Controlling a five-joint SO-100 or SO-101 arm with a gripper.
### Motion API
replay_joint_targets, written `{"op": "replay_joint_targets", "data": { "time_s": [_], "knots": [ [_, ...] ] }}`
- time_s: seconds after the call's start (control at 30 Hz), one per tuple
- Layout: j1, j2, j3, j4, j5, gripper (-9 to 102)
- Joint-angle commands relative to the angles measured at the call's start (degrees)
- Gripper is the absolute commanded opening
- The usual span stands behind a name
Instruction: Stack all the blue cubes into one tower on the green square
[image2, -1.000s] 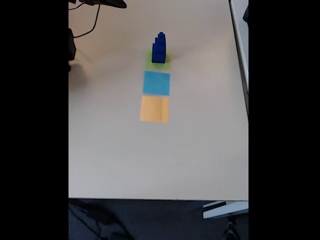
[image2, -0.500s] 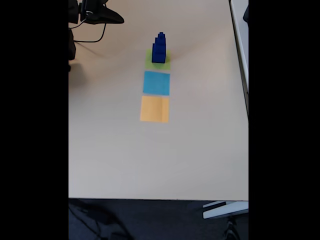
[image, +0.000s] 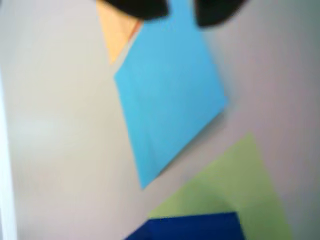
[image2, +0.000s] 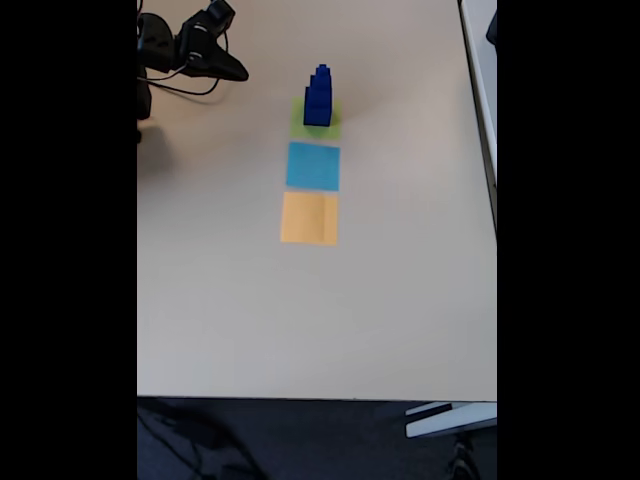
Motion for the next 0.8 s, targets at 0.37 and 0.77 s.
{"op": "replay_joint_targets", "data": {
  "time_s": [0.37,0.77],
  "knots": [
    [0.09,1.41,6.94,6.33,-12.39,0],
    [-0.53,1.41,7.12,8.44,-14.77,0]
  ]
}}
